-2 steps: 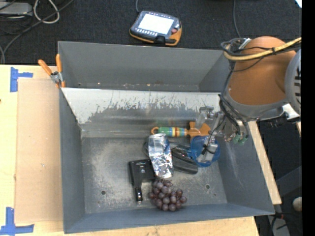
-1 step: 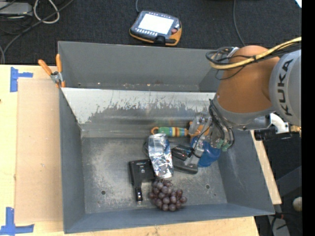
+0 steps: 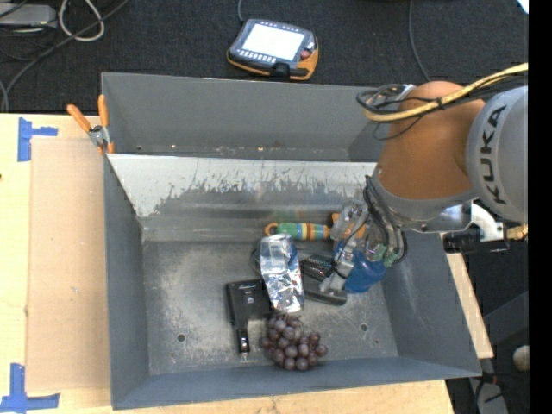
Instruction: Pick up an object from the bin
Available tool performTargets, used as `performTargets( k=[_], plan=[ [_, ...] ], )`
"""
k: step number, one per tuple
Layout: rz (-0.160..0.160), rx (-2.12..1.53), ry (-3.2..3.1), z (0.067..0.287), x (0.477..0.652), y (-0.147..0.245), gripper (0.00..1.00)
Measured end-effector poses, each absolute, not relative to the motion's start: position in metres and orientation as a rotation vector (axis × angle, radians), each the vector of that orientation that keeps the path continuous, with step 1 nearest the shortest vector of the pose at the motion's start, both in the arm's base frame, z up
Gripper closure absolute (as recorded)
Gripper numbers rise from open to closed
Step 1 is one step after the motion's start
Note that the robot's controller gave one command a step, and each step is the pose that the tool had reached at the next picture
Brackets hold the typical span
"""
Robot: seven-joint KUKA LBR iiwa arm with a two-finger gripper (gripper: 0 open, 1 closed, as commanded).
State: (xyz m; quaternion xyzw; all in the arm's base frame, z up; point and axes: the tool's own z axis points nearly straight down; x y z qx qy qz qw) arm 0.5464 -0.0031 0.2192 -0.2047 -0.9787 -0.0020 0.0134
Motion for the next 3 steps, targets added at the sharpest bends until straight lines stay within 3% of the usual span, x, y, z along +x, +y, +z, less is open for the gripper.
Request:
performTargets(
  k=[1, 2, 3],
  plan=[
    [-0.013, -0.176, -3.118, 0.361, 0.533, 0.007, 0.0],
    [-0.007, -0.587, -3.067, 0.265, 0.529, -0.001, 0.0],
    [-0.003, -0.663, -3.045, 0.239, 0.525, 0.01, 0.0]
  ],
)
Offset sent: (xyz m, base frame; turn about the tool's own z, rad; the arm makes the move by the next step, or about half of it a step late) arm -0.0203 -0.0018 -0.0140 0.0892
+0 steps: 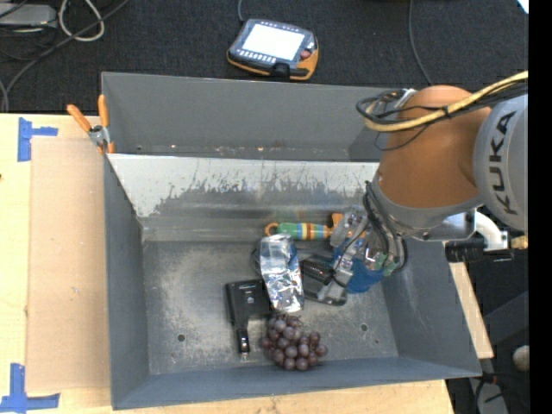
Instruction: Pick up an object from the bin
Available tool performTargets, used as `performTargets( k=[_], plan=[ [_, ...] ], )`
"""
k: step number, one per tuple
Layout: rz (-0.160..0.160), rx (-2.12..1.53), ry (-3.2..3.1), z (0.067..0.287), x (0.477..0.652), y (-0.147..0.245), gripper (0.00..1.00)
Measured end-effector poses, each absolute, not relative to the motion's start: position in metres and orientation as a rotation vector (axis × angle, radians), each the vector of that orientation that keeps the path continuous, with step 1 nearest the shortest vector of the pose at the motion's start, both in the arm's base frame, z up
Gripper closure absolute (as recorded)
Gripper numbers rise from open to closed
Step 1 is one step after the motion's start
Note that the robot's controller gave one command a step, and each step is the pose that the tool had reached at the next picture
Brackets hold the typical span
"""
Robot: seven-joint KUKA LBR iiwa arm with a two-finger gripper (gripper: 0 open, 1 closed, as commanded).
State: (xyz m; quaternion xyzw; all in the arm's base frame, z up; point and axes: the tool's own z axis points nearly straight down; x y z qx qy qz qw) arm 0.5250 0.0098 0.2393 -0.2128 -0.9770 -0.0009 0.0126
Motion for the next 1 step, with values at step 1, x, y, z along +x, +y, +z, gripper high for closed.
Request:
performTargets(
  k=[1],
  plan=[
    [-0.007, -0.372, -3.098, 0.2607, 0.5401, -0.0038, 0.0]
  ],
)
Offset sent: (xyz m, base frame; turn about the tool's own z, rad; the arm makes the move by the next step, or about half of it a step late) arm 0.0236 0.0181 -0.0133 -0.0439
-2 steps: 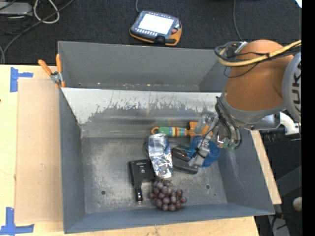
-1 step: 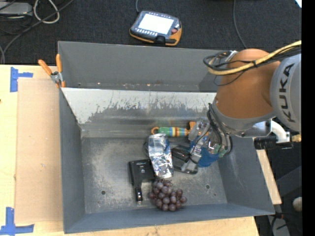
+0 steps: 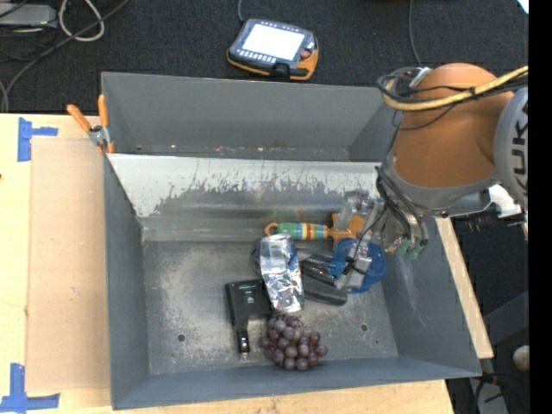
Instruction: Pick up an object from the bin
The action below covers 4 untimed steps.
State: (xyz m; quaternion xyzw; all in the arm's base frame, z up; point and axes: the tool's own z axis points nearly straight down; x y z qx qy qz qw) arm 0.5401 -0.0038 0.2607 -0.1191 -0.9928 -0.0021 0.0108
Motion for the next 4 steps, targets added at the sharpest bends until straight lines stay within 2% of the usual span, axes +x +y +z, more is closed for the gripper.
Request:
performTargets(
  k=[1, 2, 3, 4],
  plan=[
    [-0.007, -0.592, -3.057, 0.224, 0.548, 0.03, 0.0],
    [-0.006, -0.544, -3.069, 0.224, 0.55, 0.028, 0.0],
    [-0.006, -0.616, -3.053, 0.175, 0.566, 0.037, 0.0],
    [-0.004, -0.69, -3.036, 0.165, 0.566, 0.037, 0.0]
  ],
)
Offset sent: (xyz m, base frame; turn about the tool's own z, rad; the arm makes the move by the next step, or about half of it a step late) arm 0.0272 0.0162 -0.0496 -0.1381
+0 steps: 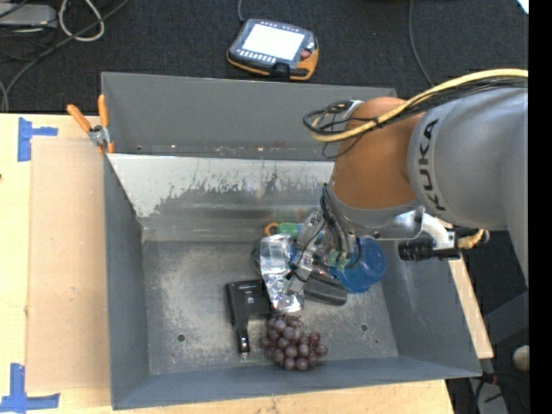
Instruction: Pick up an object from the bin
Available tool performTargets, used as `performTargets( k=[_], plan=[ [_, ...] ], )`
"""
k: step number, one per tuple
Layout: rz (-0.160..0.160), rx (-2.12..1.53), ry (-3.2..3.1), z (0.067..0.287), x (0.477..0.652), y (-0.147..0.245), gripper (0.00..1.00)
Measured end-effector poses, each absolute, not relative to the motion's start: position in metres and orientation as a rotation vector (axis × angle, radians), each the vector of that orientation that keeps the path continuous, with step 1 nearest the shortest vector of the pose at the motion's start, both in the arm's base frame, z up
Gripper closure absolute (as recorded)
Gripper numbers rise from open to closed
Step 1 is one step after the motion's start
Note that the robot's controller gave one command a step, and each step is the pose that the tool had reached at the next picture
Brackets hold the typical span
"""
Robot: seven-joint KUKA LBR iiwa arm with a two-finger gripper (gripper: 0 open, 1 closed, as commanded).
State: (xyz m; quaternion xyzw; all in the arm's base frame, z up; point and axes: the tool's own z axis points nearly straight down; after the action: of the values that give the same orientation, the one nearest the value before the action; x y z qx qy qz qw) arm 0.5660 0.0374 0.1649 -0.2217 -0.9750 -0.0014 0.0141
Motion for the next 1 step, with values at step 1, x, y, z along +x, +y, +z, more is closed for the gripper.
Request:
performTargets(
  k=[1],
  plan=[
    [-0.011, -0.122, -3.108, 0.1212, 0.5778, 0.0152, 0.0]
  ],
)
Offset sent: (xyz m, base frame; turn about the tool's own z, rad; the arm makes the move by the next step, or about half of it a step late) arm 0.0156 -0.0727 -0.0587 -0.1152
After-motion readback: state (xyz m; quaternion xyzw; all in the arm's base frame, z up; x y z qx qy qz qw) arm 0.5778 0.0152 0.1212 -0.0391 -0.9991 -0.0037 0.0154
